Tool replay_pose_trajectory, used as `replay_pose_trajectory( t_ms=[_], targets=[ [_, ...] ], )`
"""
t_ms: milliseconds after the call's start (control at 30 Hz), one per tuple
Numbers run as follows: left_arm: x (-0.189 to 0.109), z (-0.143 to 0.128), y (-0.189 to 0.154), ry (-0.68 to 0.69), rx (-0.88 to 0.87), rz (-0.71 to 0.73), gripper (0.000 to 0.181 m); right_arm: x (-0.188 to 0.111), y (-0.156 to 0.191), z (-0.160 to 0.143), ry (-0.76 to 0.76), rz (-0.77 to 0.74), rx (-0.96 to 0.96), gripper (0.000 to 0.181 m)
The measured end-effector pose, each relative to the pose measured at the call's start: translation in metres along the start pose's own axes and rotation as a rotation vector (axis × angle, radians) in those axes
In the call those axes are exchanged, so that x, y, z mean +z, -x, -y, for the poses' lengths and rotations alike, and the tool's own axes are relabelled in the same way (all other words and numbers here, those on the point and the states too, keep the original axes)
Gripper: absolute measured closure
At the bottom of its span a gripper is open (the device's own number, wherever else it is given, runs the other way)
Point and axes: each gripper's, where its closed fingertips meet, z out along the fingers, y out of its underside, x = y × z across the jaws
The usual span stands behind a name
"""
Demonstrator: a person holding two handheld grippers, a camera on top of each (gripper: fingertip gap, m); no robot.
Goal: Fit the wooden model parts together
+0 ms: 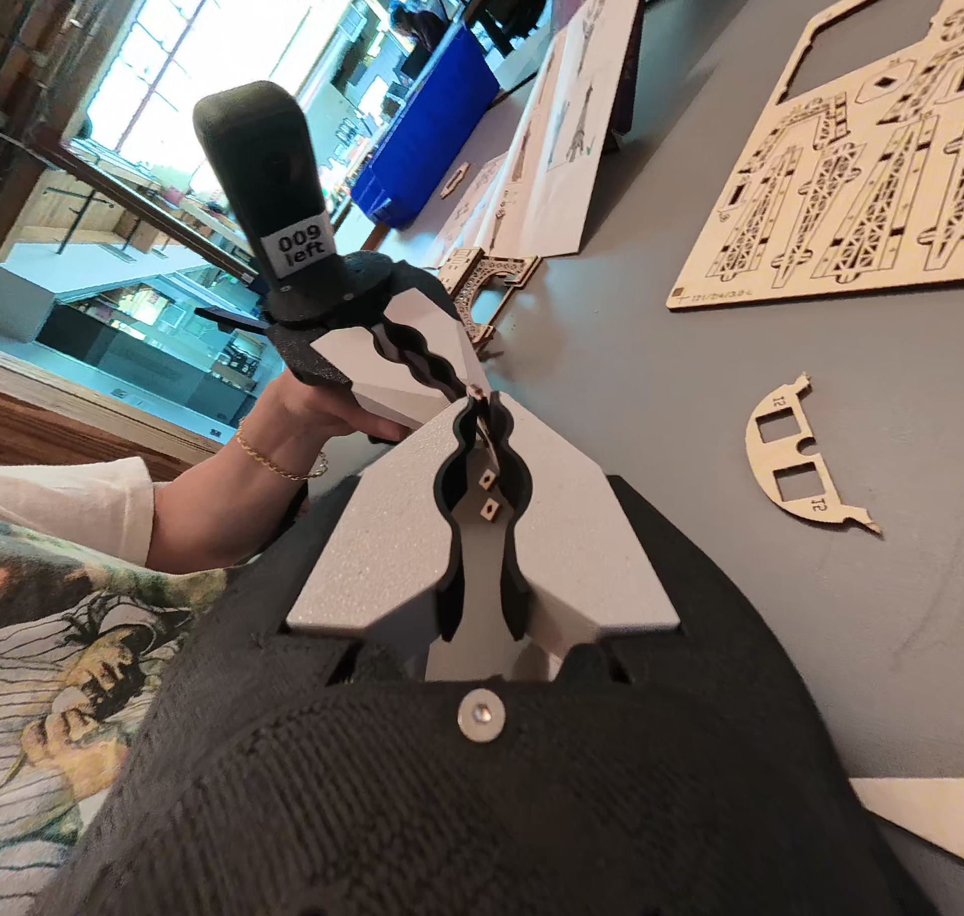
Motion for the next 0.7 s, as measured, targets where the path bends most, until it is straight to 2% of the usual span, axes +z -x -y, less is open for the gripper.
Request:
replay_pose_trajectory(
  t_ms=[200, 367, 533, 600, 700],
  targets=[
    [0.011, -0.014, 0.014, 0.115, 0.027, 0.127, 0.177, 0.005, -0.018, -0.010, 0.069, -0.117, 0.037, 0.178],
    [0.016, -0.012, 0.021, 0.129, 0.099, 0.221, 0.175, 0.003, -0.024, -0.009, 0.053, -0.150, 0.061, 0.179],
    [0.014, -0.011, 0.020, 0.121, 0.121, 0.217, 0.173, 0.003, -0.025, -0.009, 0.055, -0.148, 0.069, 0.181],
    [0.009, -0.007, 0.019, 0.079, 0.122, 0.212, 0.167, 0.002, -0.020, -0.006, 0.034, -0.110, 0.065, 0.181],
    [0.007, -0.004, 0.016, 0.055, 0.114, 0.184, 0.167, 0.001, -0.015, -0.004, 0.021, -0.078, 0.059, 0.181]
  ],
)
